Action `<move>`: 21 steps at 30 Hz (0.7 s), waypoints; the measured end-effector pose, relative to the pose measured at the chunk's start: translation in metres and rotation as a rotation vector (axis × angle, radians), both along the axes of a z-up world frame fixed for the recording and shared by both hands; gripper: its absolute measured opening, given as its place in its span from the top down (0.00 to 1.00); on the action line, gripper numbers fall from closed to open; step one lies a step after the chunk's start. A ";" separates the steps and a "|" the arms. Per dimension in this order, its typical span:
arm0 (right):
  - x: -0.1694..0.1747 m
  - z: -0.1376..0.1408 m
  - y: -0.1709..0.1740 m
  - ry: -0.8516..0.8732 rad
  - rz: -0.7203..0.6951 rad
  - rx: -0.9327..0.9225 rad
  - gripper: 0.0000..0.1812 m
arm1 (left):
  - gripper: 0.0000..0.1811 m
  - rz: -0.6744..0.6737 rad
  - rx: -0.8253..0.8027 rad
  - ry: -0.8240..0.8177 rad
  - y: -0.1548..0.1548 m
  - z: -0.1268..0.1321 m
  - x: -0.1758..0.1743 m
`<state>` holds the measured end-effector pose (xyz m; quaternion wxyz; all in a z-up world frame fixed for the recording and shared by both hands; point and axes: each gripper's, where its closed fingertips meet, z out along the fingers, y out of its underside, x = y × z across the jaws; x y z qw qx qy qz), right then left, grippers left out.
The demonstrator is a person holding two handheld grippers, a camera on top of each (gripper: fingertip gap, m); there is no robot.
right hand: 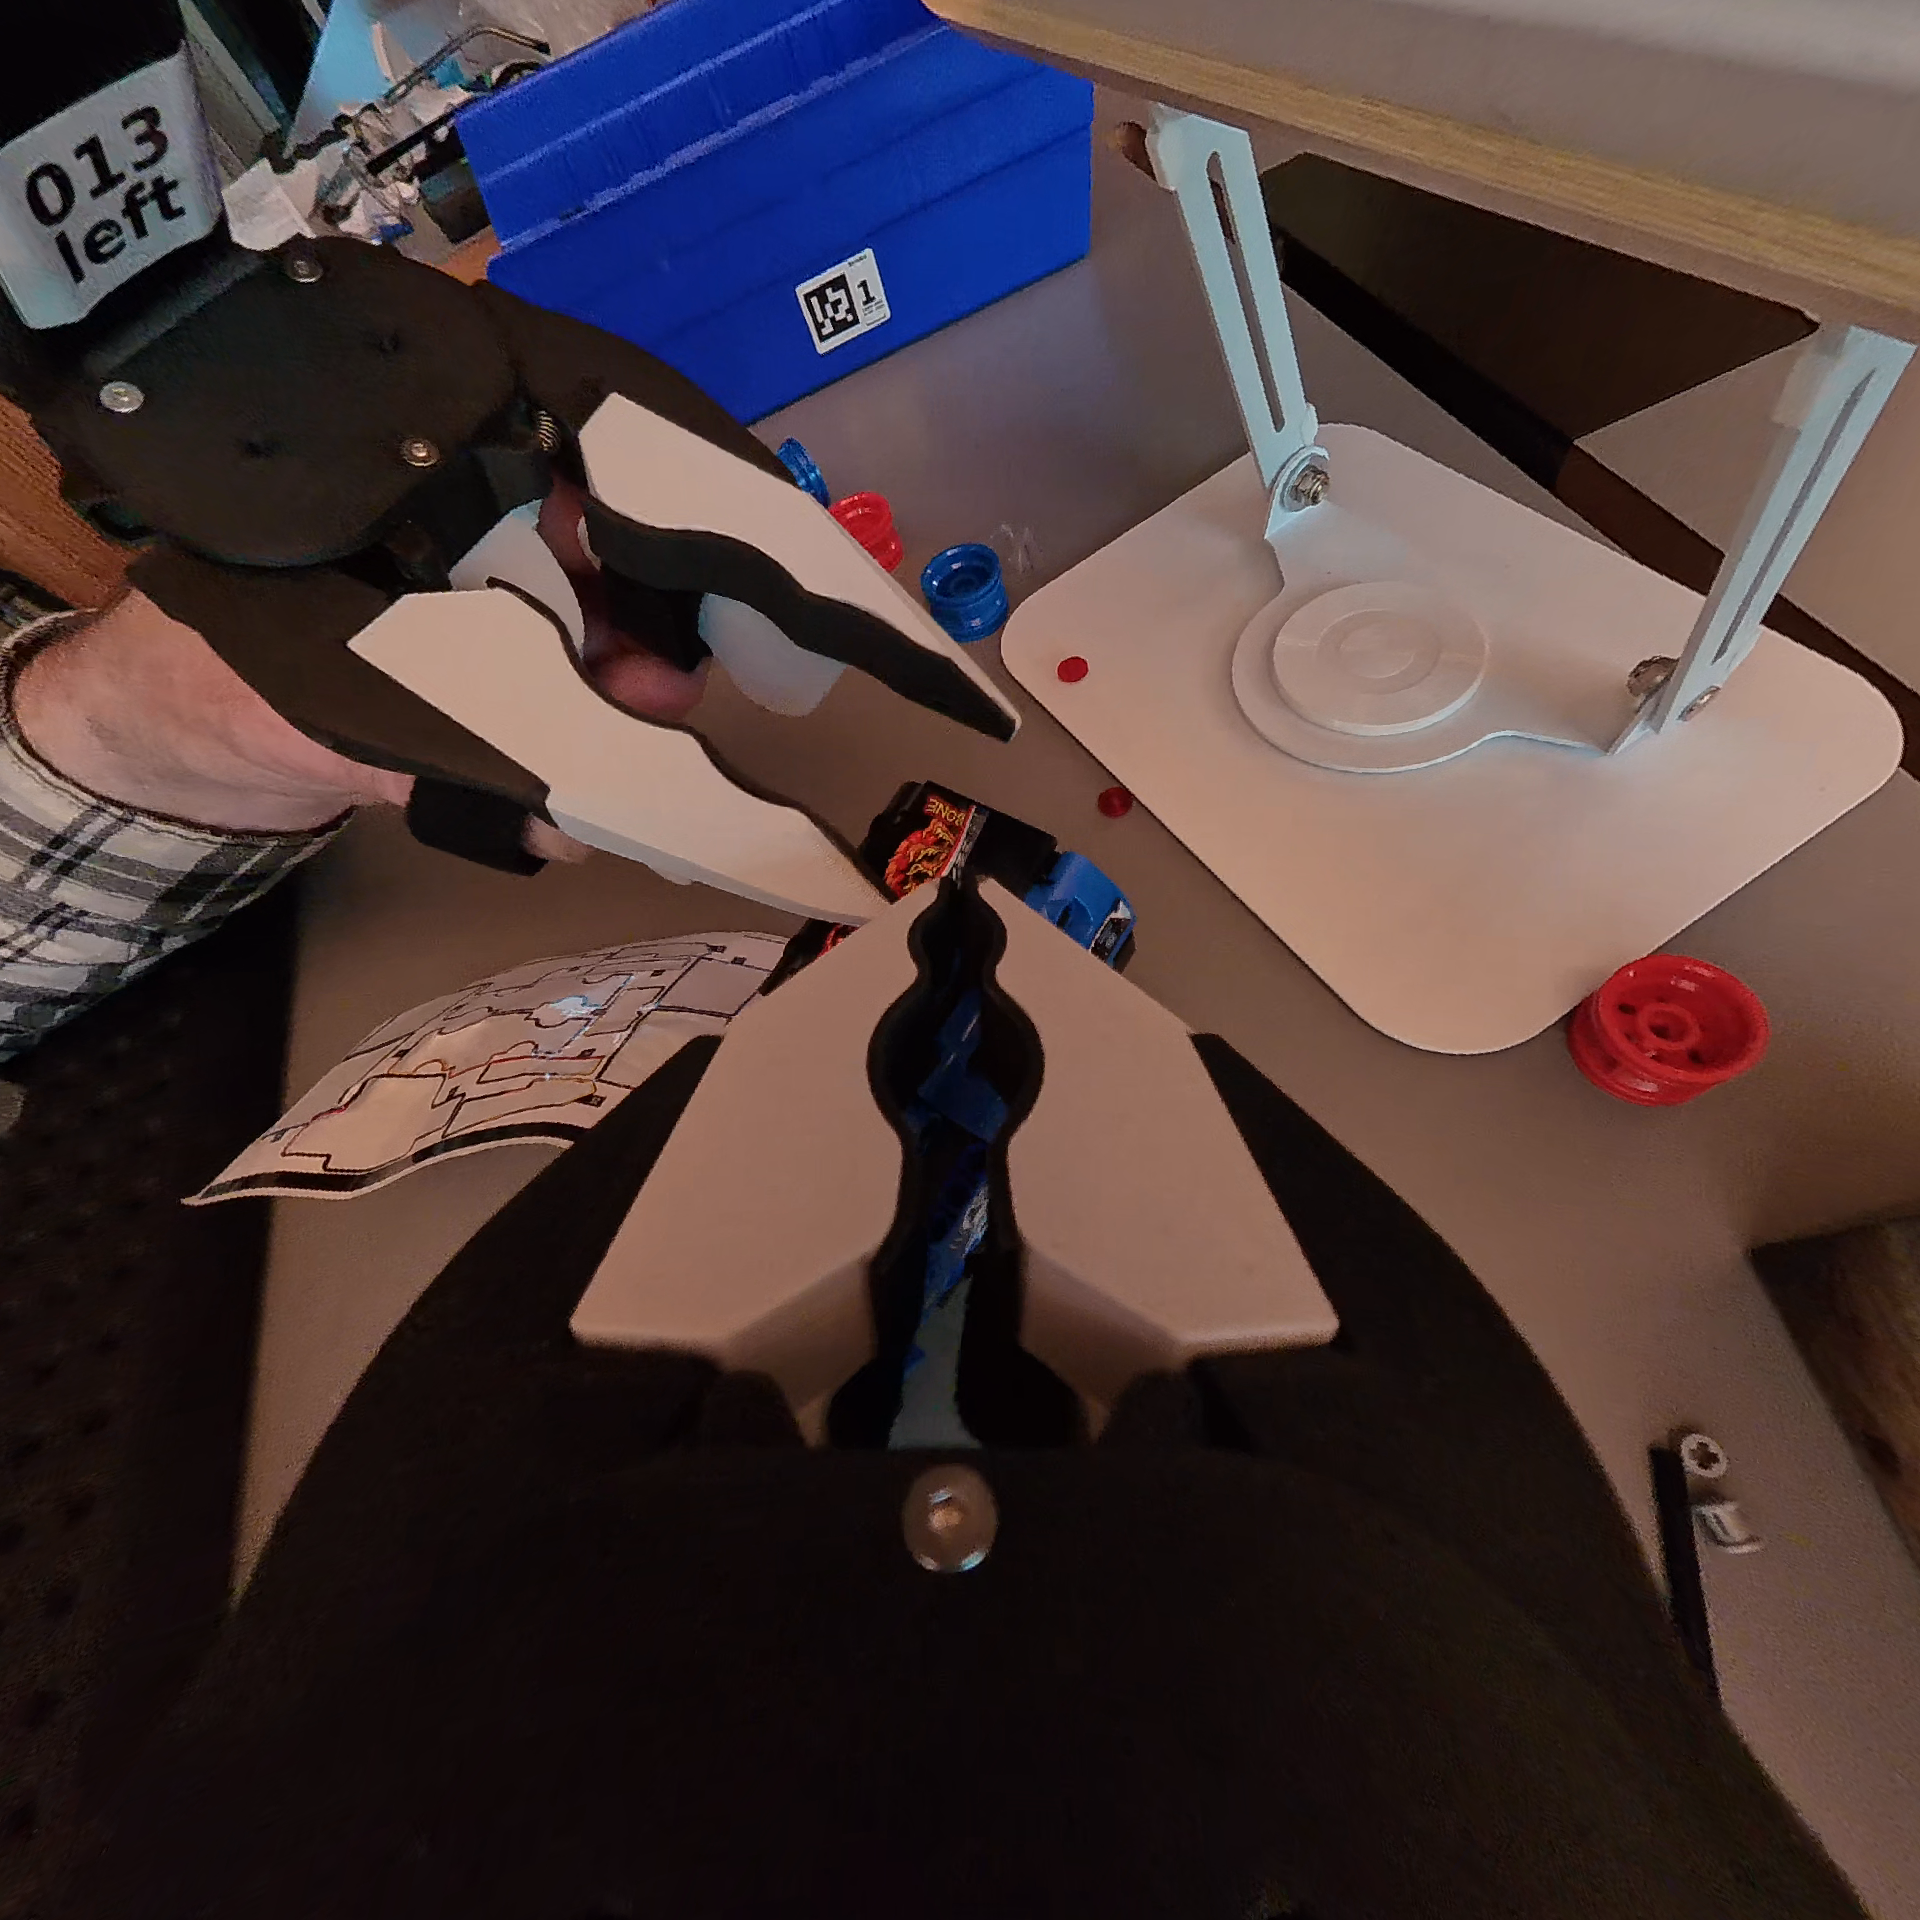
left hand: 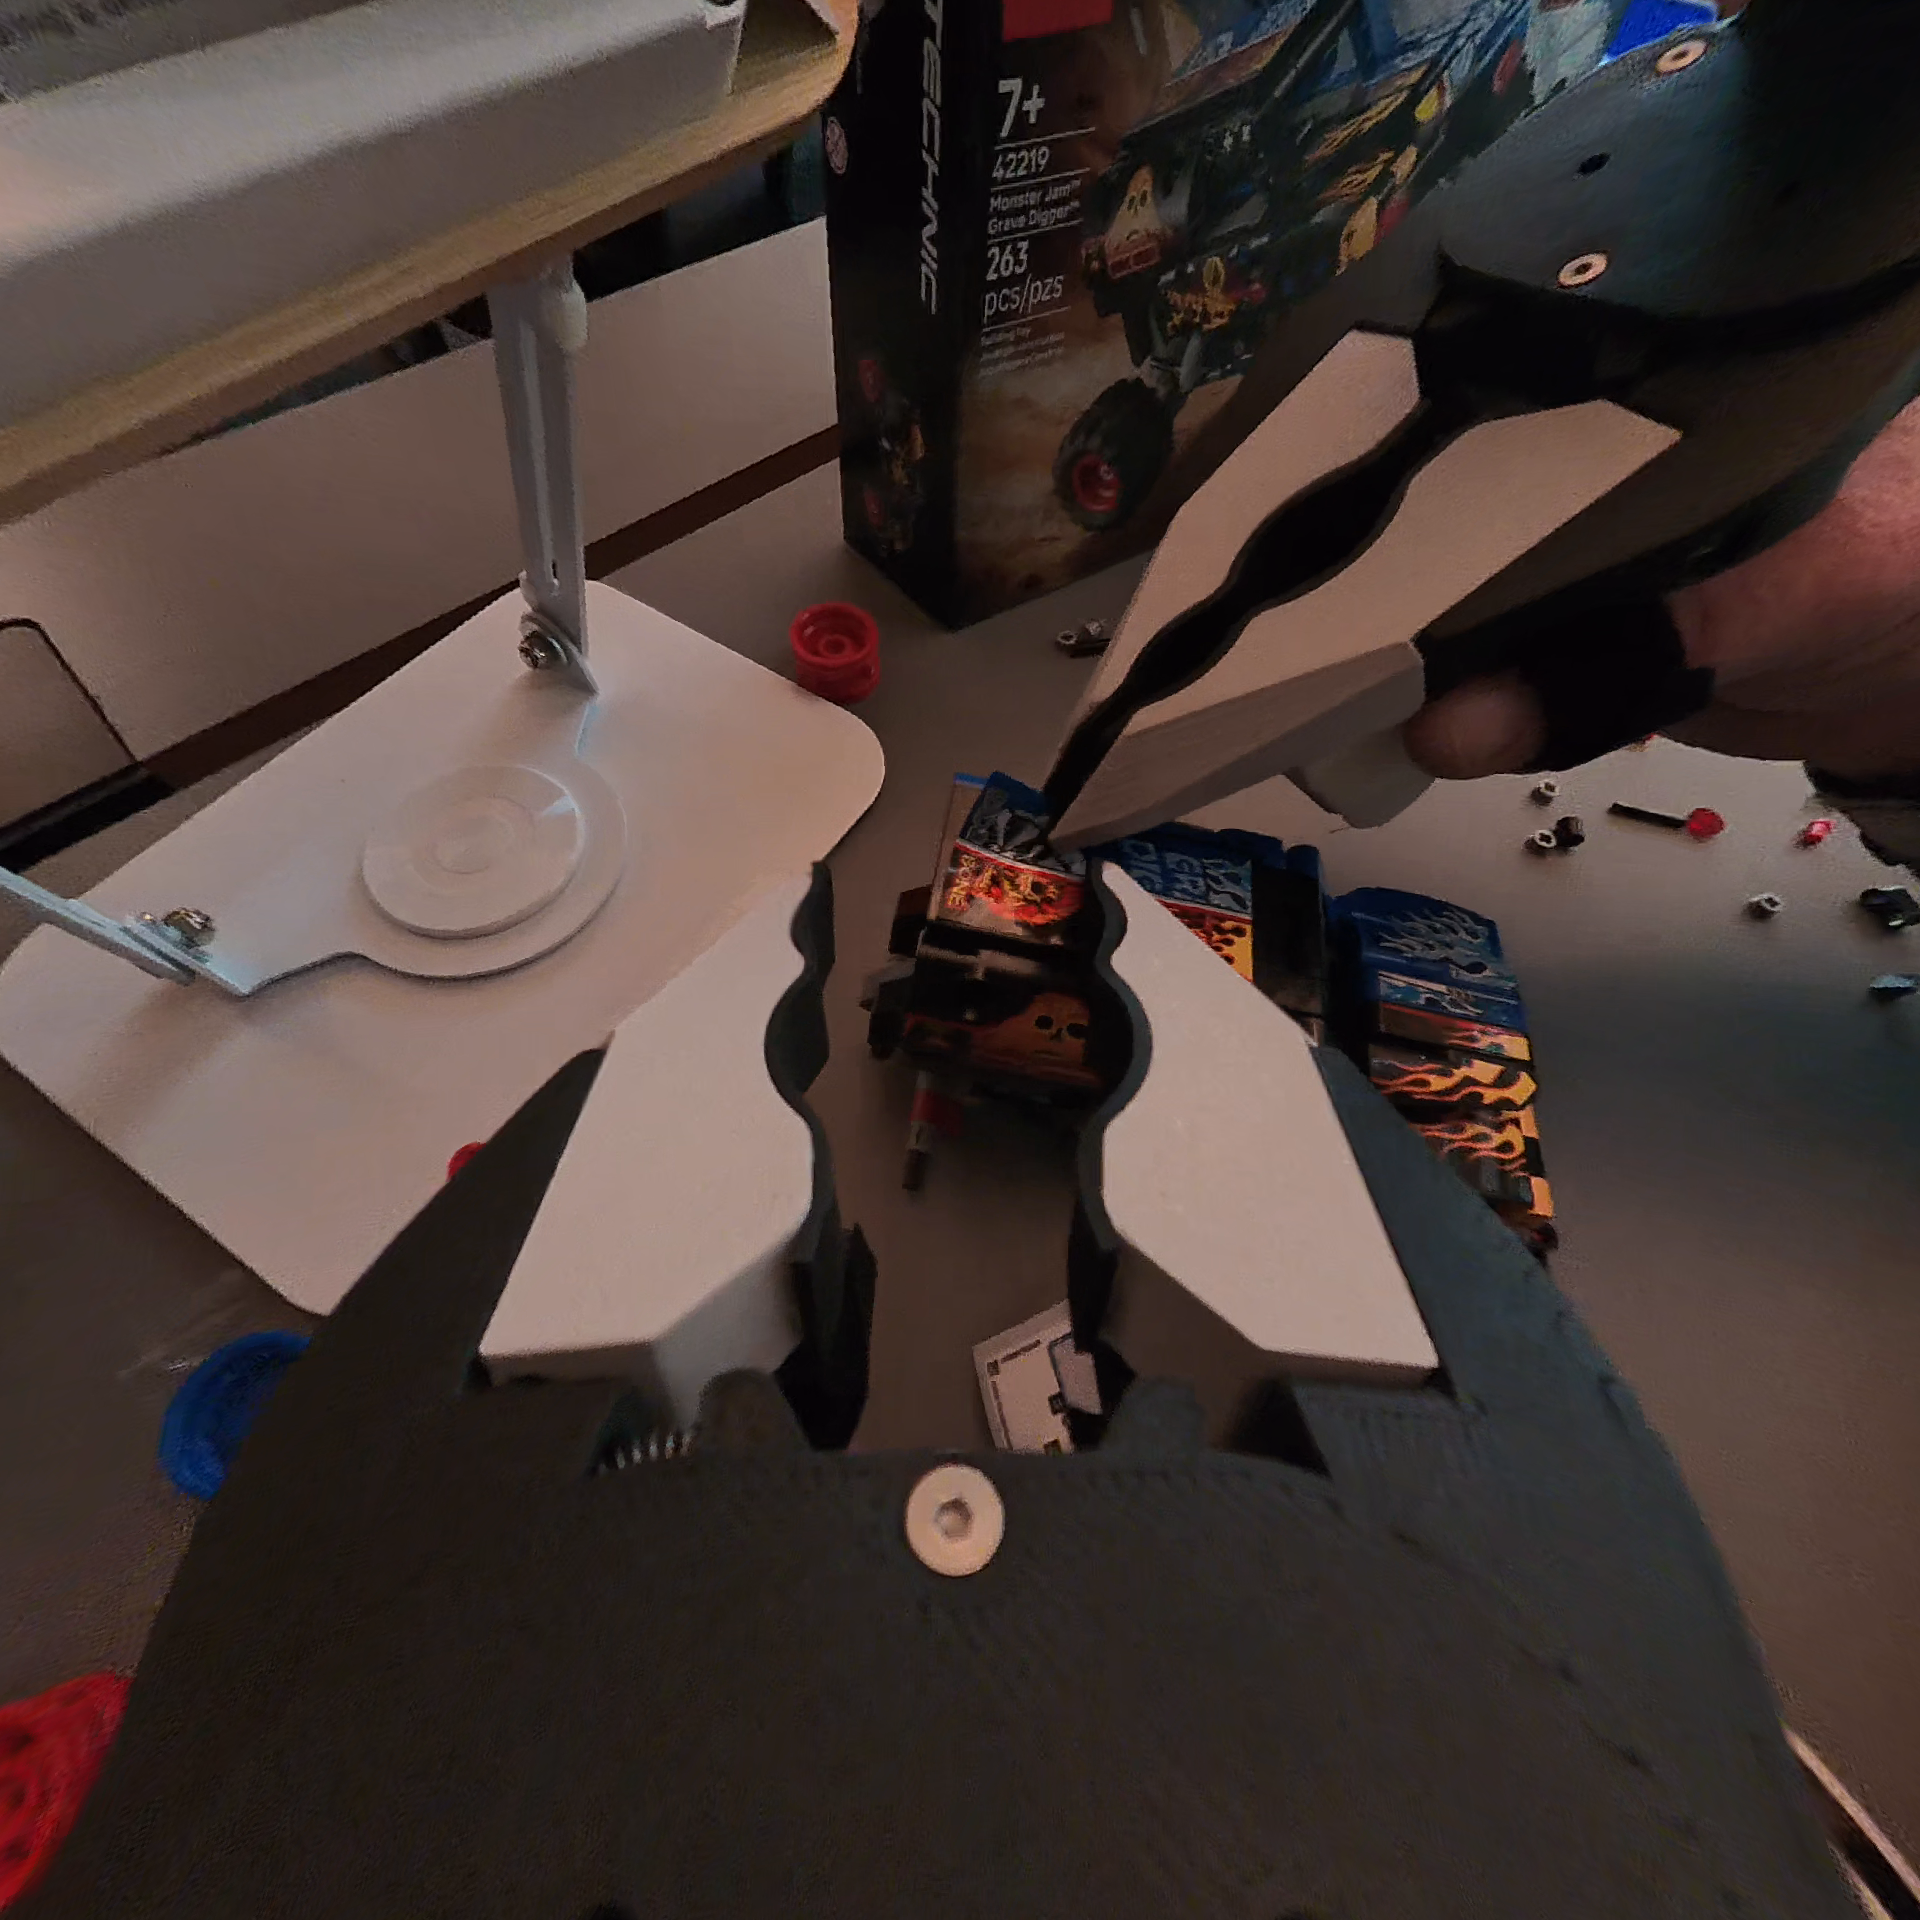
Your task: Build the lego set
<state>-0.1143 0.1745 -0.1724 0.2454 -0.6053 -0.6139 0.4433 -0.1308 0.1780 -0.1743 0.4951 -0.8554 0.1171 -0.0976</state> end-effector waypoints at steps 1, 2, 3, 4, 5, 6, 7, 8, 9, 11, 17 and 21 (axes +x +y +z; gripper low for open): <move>-0.001 0.000 0.001 0.001 -0.005 0.008 1.00 | 0.75 0.002 0.005 0.000 0.001 0.000 0.000; -0.001 0.000 0.001 0.004 -0.008 0.016 1.00 | 0.76 0.000 0.007 -0.007 0.001 0.000 0.001; -0.001 0.001 0.001 0.008 -0.007 0.010 1.00 | 0.78 -0.004 0.006 -0.019 0.000 0.000 0.002; -0.001 0.001 0.001 0.008 -0.005 0.004 0.99 | 0.77 0.000 0.008 -0.015 0.001 -0.001 0.001; 0.000 0.001 0.001 0.010 -0.005 0.017 1.00 | 0.76 -0.001 0.010 -0.009 0.001 -0.001 0.001; 0.000 0.001 0.002 0.009 -0.008 0.044 1.00 | 0.77 -0.008 0.008 -0.016 0.001 -0.001 0.002; 0.000 0.001 0.002 0.003 -0.012 0.090 1.00 | 0.77 -0.012 0.005 -0.027 0.001 -0.001 0.003; 0.000 0.001 0.003 -0.003 -0.016 0.138 1.00 | 0.78 -0.018 0.004 -0.039 0.001 -0.002 0.003; 0.000 0.001 0.004 -0.008 -0.019 0.183 1.00 | 0.80 -0.024 0.002 -0.053 0.001 -0.002 0.005; 0.000 0.002 0.008 -0.007 -0.032 0.297 0.99 | 0.82 -0.035 0.004 -0.049 0.000 -0.001 0.006; 0.000 0.015 0.020 0.054 -0.076 0.438 0.86 | 0.83 -0.033 0.010 -0.063 -0.001 -0.001 0.008; -0.009 0.004 0.023 0.083 -0.101 0.398 0.85 | 0.83 -0.034 0.016 -0.088 -0.002 0.000 0.008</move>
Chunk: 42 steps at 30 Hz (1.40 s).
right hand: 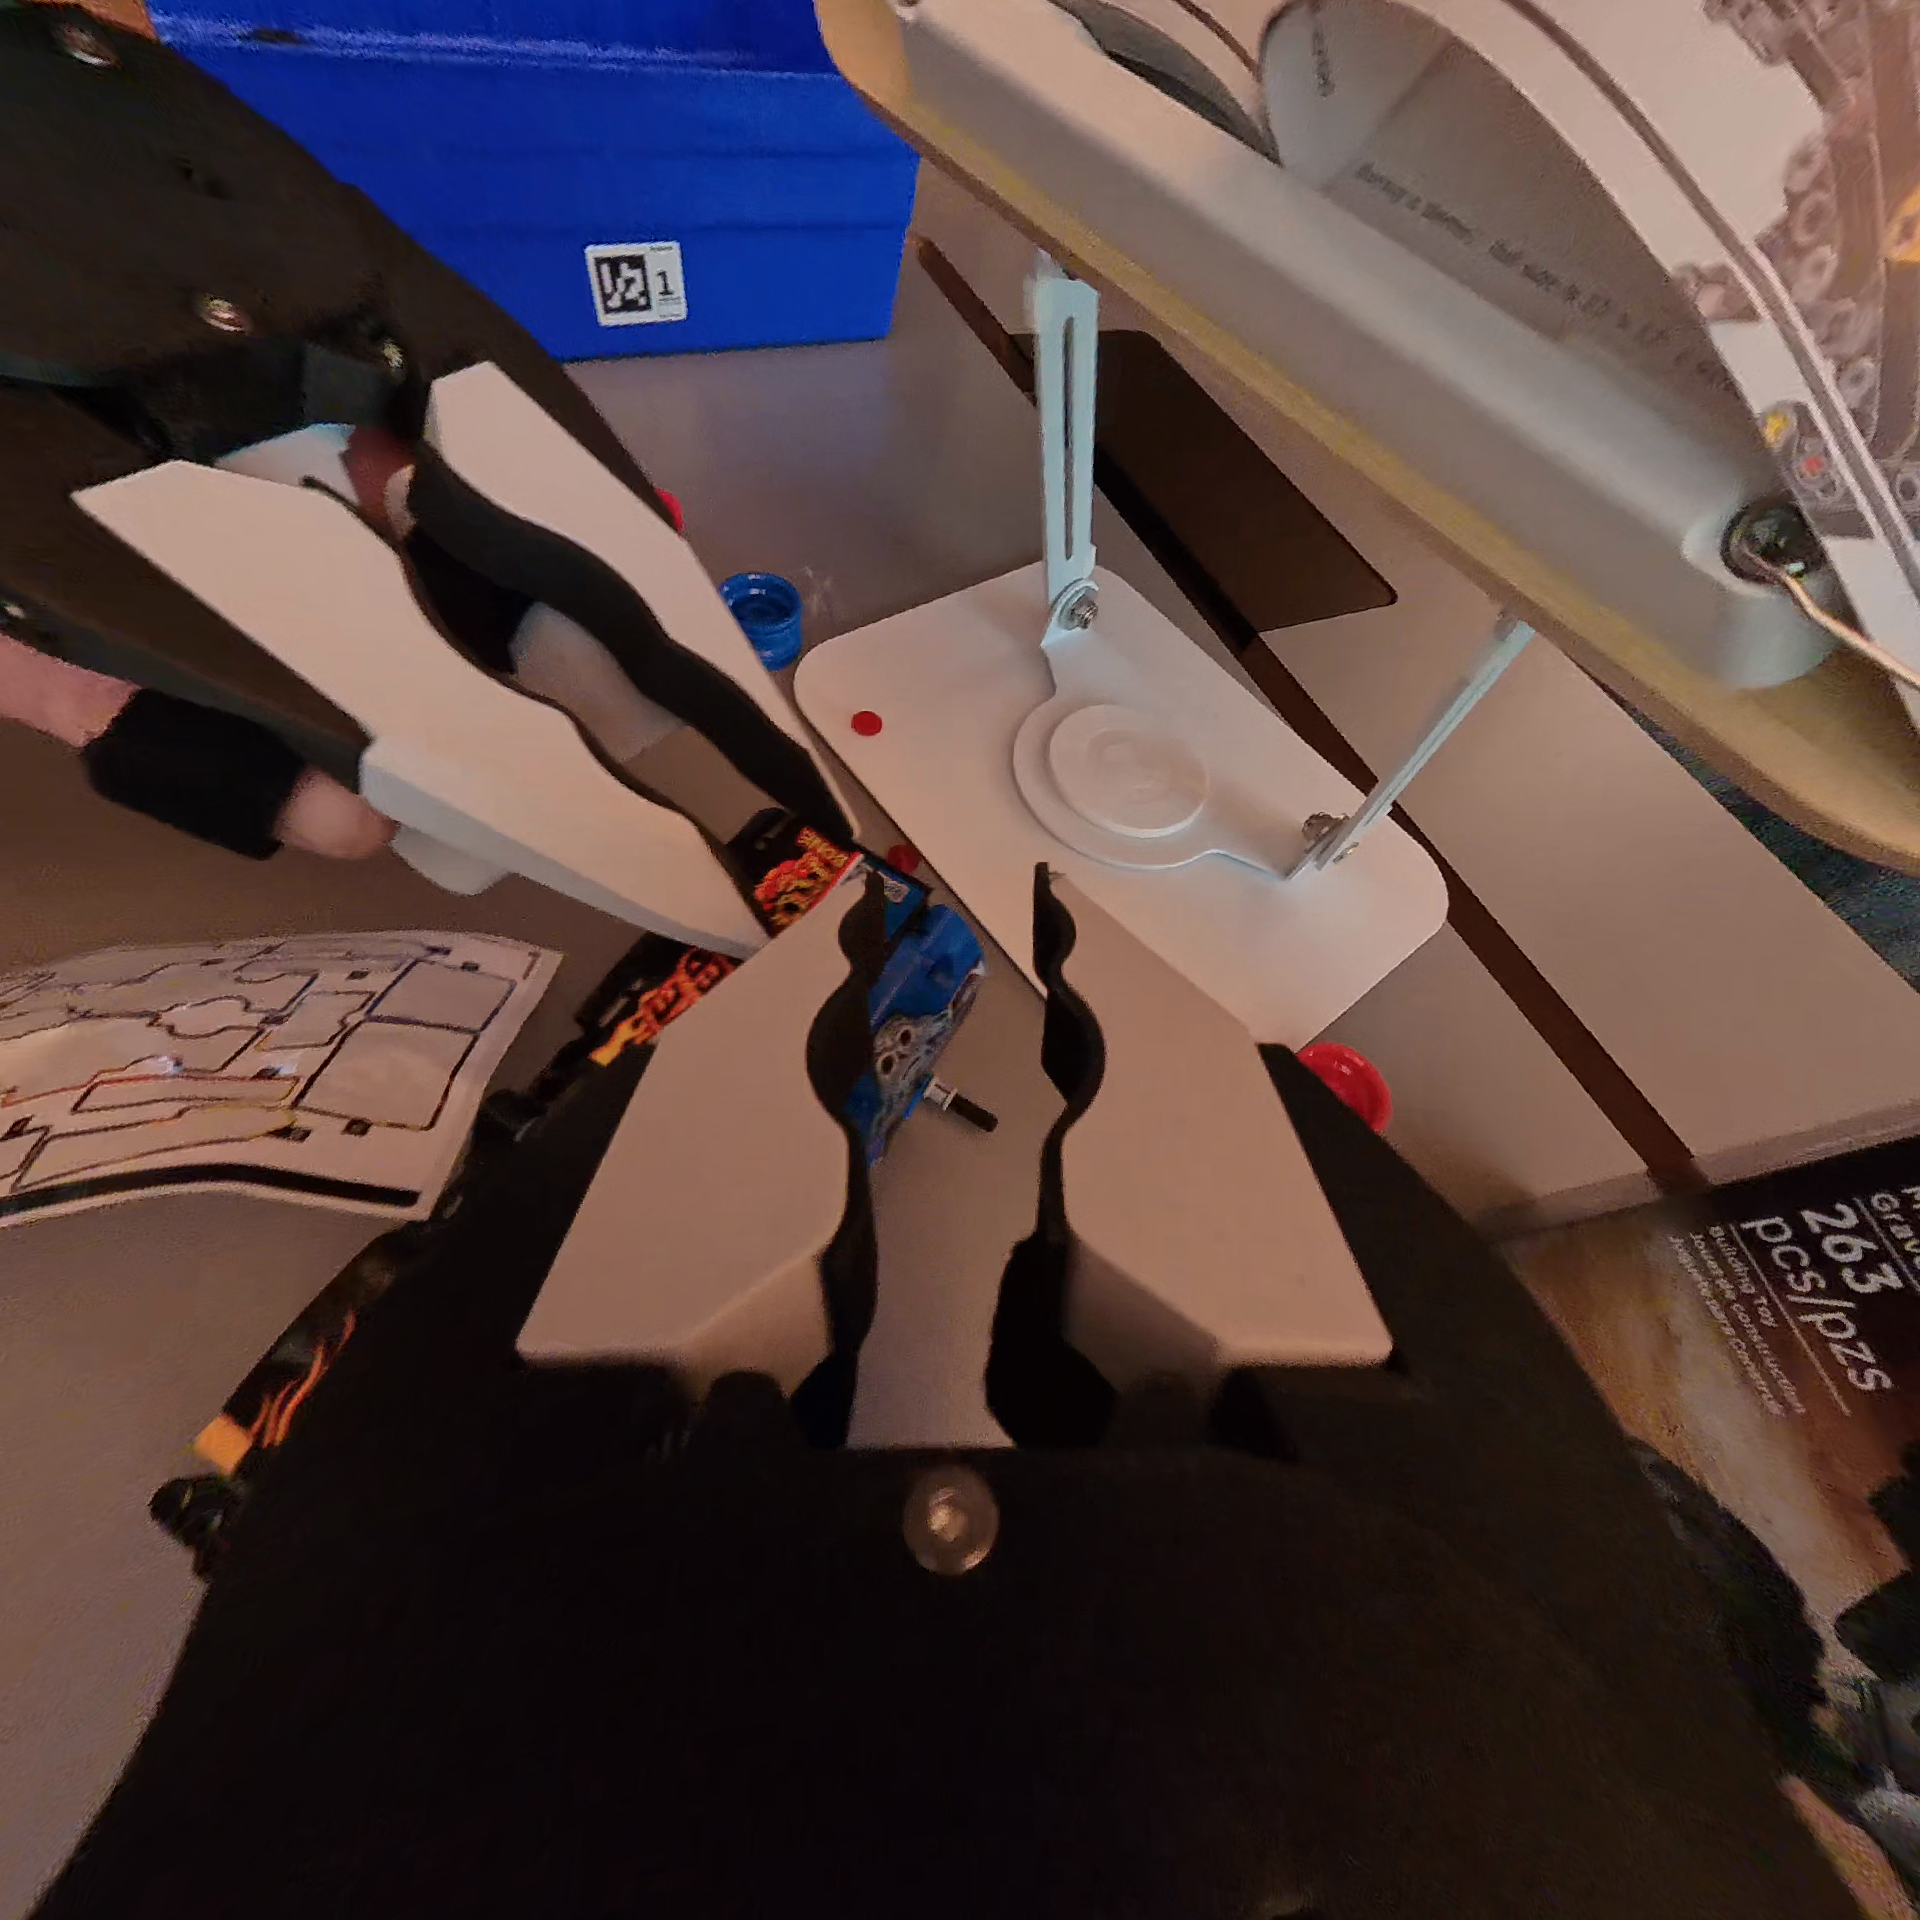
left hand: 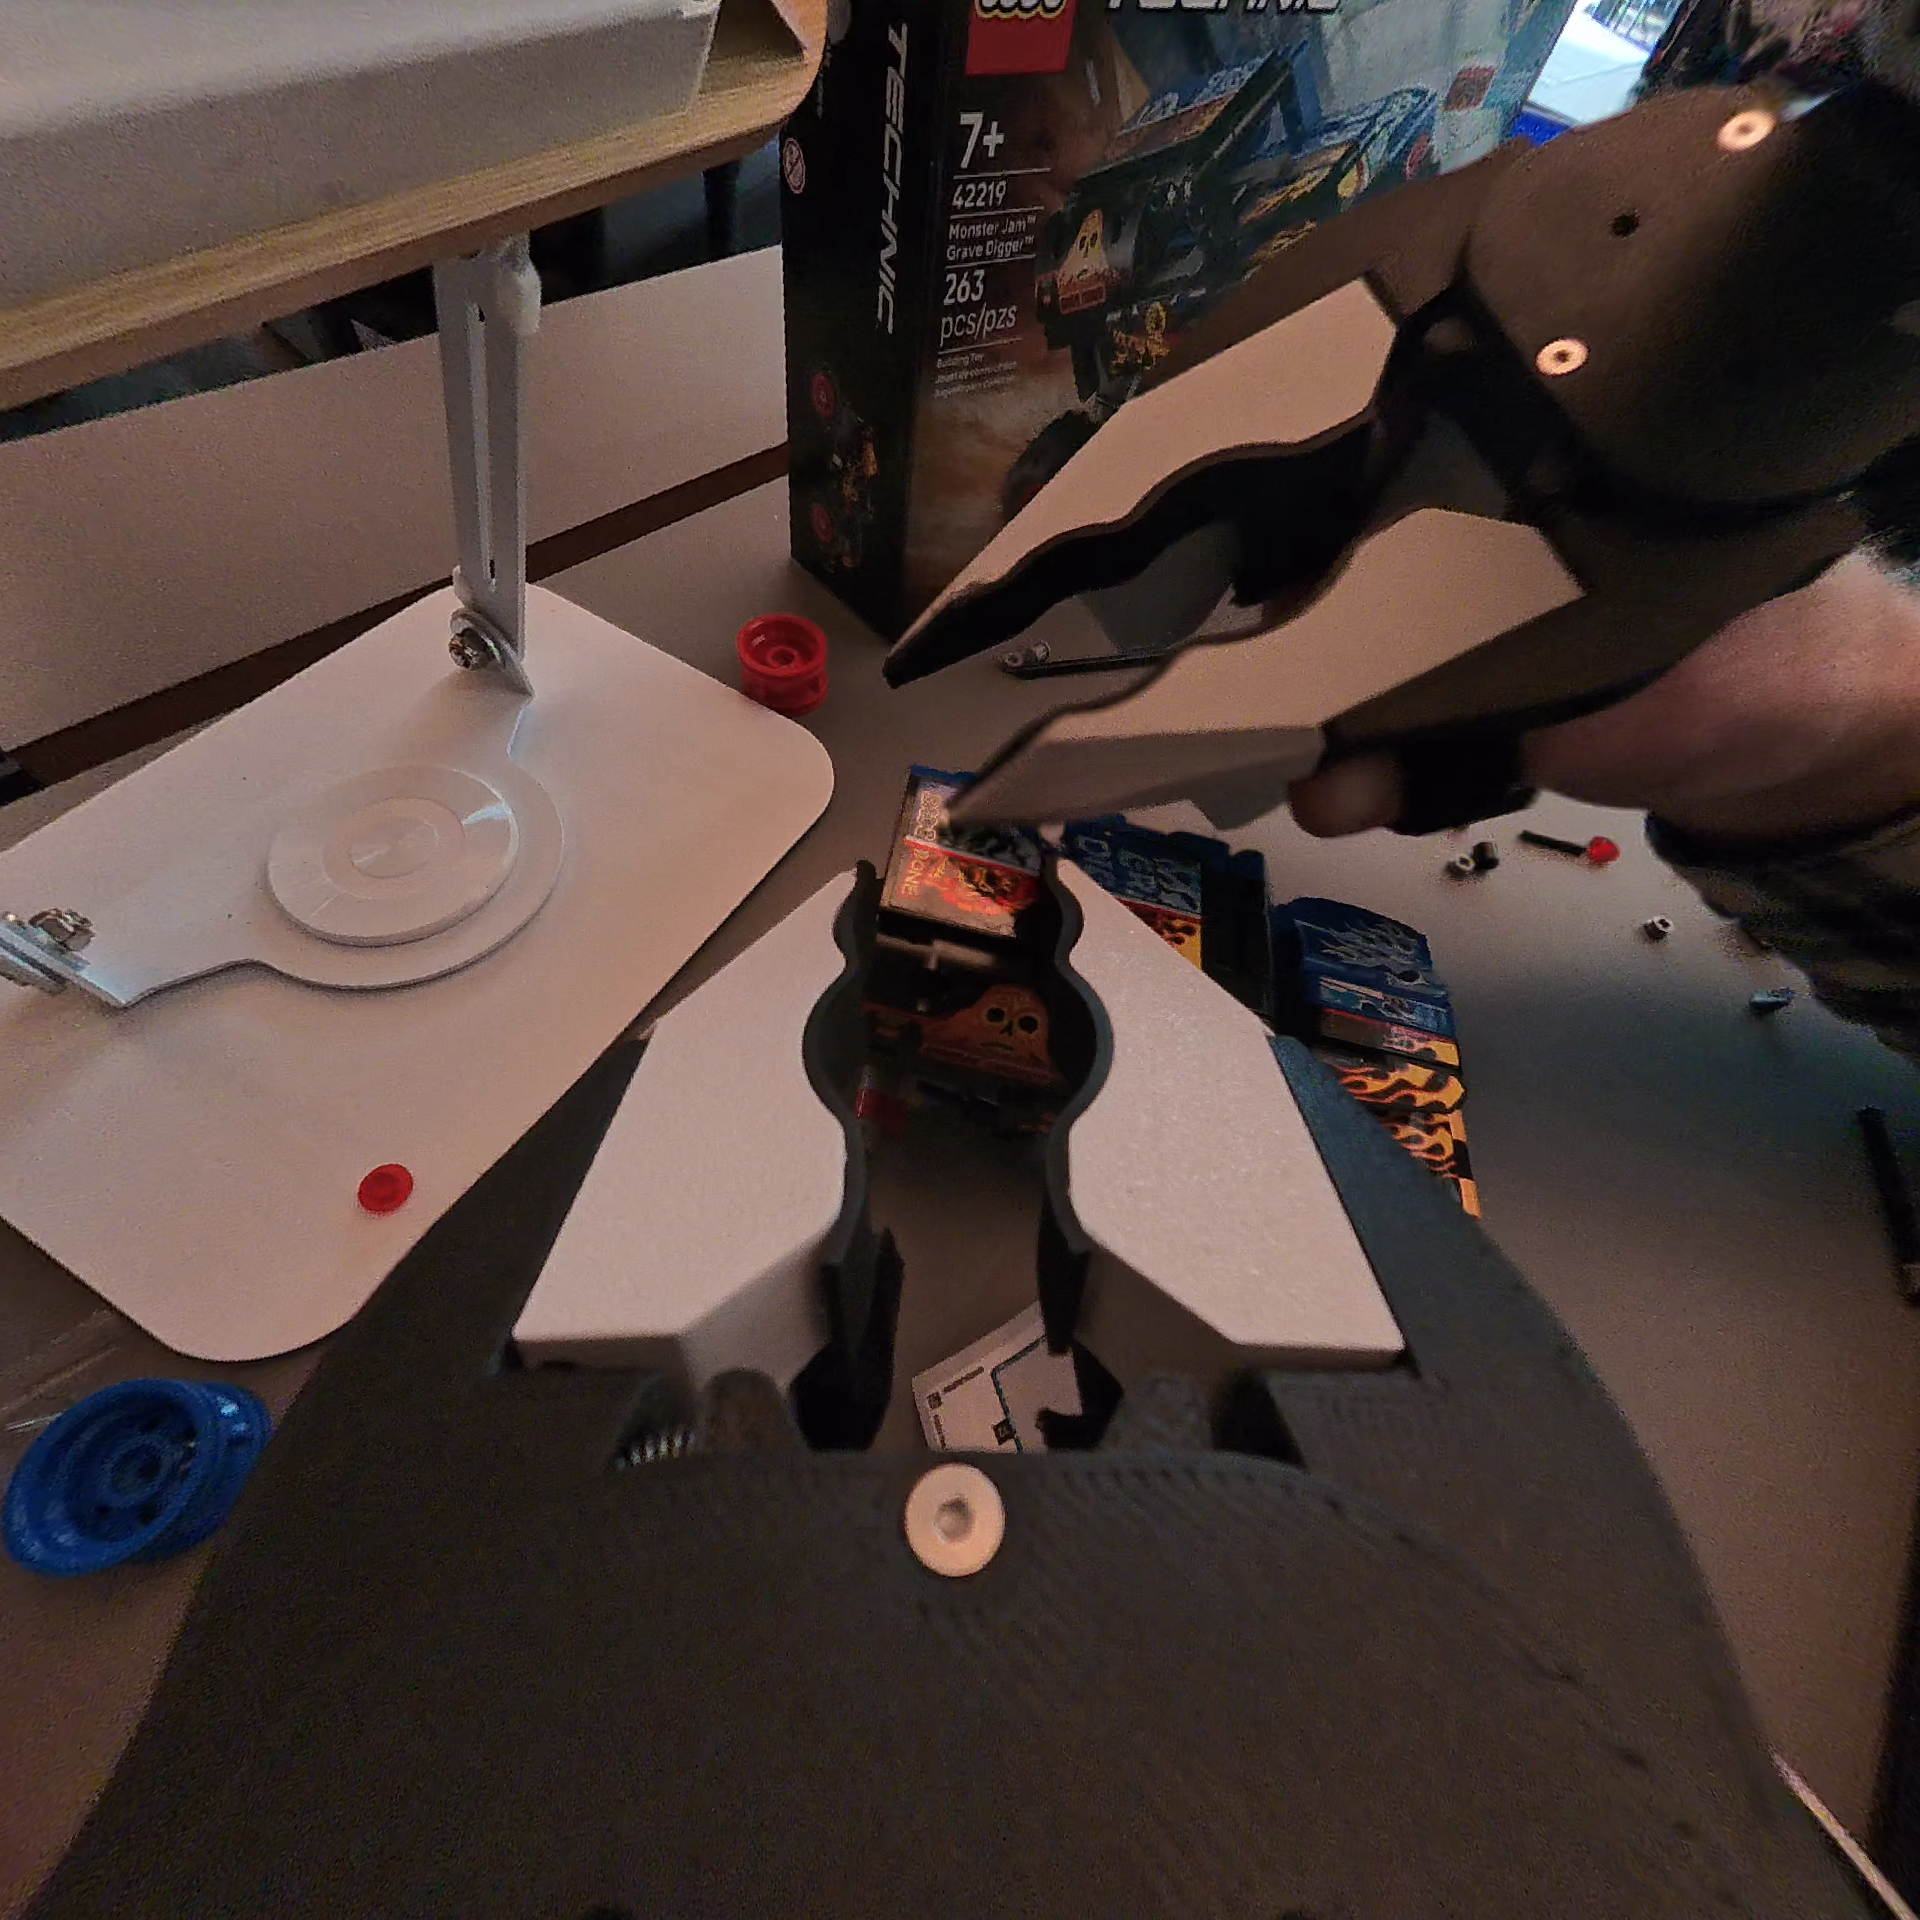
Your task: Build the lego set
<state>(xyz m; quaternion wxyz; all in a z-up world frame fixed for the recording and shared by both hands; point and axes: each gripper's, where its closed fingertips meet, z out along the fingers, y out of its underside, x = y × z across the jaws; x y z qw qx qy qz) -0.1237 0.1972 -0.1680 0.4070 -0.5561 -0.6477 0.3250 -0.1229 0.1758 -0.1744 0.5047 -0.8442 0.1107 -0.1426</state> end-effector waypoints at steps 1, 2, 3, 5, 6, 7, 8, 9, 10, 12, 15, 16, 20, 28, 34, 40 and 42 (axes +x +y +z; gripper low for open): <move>-0.002 0.000 0.003 0.021 -0.010 -0.009 0.85 | 0.83 -0.002 -0.001 -0.013 0.000 0.000 0.000; -0.002 0.000 0.008 0.036 -0.023 -0.004 0.87 | 0.83 -0.006 -0.004 -0.027 0.000 0.000 0.000; -0.001 -0.005 0.017 0.018 -0.059 0.027 0.89 | 0.83 -0.009 -0.003 -0.036 0.000 0.000 0.000; 0.000 -0.018 0.025 -0.020 -0.088 0.057 0.91 | 0.83 -0.014 -0.004 -0.046 -0.001 0.000 -0.001; 0.000 -0.010 0.022 0.042 -0.084 0.023 0.91 | 0.84 -0.016 -0.002 -0.065 -0.001 0.000 0.000; 0.000 0.002 0.020 0.093 -0.083 0.001 0.91 | 0.85 -0.021 0.016 -0.083 -0.001 0.002 -0.001; 0.001 0.012 0.019 0.114 -0.079 0.004 0.89 | 0.85 -0.018 0.028 -0.105 -0.001 0.005 -0.003; 0.001 0.018 0.017 0.125 -0.063 0.008 0.86 | 0.84 -0.013 0.033 -0.125 -0.001 0.007 -0.006; 0.000 0.018 0.013 0.128 -0.040 0.003 0.85 | 0.85 0.000 0.047 -0.125 0.000 0.010 -0.010; -0.003 -0.001 0.014 0.058 -0.050 0.059 0.88 | 0.85 0.030 0.033 -0.027 0.001 0.002 -0.020; 0.002 -0.011 0.028 -0.028 -0.123 0.109 0.86 | 0.87 0.069 0.046 -0.010 0.002 0.004 -0.030; 0.003 -0.002 0.028 0.023 -0.118 0.089 0.87 | 0.87 0.071 0.057 0.000 0.001 0.006 -0.032; 0.010 0.022 0.022 0.103 -0.090 0.087 0.84 | 0.80 0.027 0.112 -0.015 -0.001 0.019 -0.022; 0.034 0.068 0.017 0.131 -0.089 0.084 0.76 | 0.65 -0.029 0.022 -0.016 -0.005 0.003 -0.019; 0.056 0.074 -0.005 0.091 -0.080 0.075 0.76 | 0.73 -0.018 0.039 -0.088 -0.003 0.001 -0.024; 0.080 0.039 -0.020 0.036 -0.102 -0.003 0.75 | 0.70 -0.019 0.045 -0.105 0.004 -0.003 -0.024; 0.085 0.021 -0.026 -0.010 -0.097 -0.021 0.74 | 0.78 -0.001 0.048 -0.142 0.005 0.000 -0.025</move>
